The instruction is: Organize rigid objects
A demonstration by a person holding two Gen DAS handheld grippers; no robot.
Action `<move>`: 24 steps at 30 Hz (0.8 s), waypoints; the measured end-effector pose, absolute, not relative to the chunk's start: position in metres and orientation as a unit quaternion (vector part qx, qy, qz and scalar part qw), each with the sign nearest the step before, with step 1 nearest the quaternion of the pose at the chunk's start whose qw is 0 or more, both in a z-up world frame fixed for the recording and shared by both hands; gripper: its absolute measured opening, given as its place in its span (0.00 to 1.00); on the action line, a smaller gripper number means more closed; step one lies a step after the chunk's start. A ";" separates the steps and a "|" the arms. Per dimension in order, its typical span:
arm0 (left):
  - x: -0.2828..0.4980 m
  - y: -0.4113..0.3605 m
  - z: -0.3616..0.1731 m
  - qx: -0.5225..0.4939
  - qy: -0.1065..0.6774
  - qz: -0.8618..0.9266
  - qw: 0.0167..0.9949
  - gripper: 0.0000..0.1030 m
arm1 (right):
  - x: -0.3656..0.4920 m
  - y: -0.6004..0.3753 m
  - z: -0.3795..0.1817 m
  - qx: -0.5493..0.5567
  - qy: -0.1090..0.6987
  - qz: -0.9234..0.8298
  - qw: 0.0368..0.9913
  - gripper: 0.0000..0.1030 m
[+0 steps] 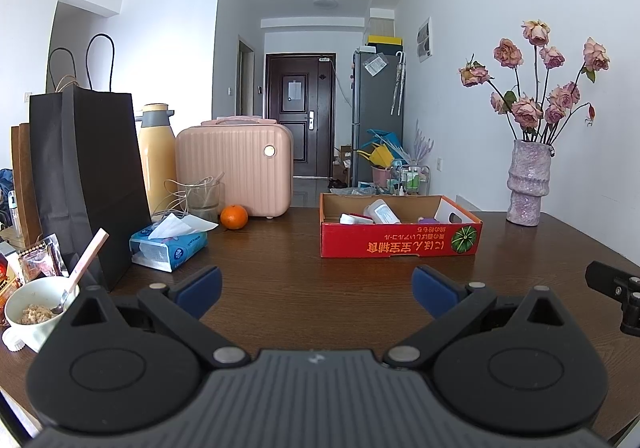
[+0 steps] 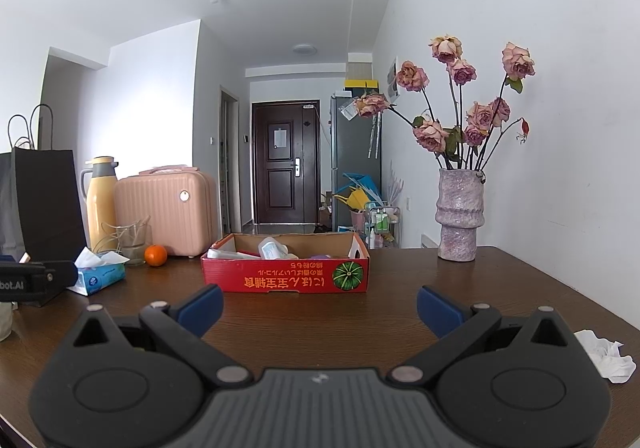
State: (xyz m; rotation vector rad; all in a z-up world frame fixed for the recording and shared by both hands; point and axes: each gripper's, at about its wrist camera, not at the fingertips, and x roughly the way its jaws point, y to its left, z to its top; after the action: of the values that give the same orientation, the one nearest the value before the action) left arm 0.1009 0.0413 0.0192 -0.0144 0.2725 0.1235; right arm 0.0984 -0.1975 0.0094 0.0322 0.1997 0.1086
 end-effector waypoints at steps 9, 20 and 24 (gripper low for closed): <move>0.101 0.041 0.017 -0.007 0.138 0.061 0.988 1.00 | 0.098 -0.197 0.009 0.015 0.100 0.055 0.993 1.00; 0.102 0.041 0.017 -0.007 0.138 0.061 0.988 1.00 | 0.098 -0.197 0.009 0.014 0.101 0.054 0.993 1.00; 0.102 0.042 0.017 -0.007 0.139 0.061 0.988 1.00 | 0.098 -0.196 0.009 0.014 0.101 0.054 0.993 1.00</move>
State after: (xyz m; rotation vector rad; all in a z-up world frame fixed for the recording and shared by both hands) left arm 0.1017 0.0416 0.0169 -0.0145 0.2784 0.1224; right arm 0.0983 -0.1965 0.0093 0.0283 0.2020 0.1087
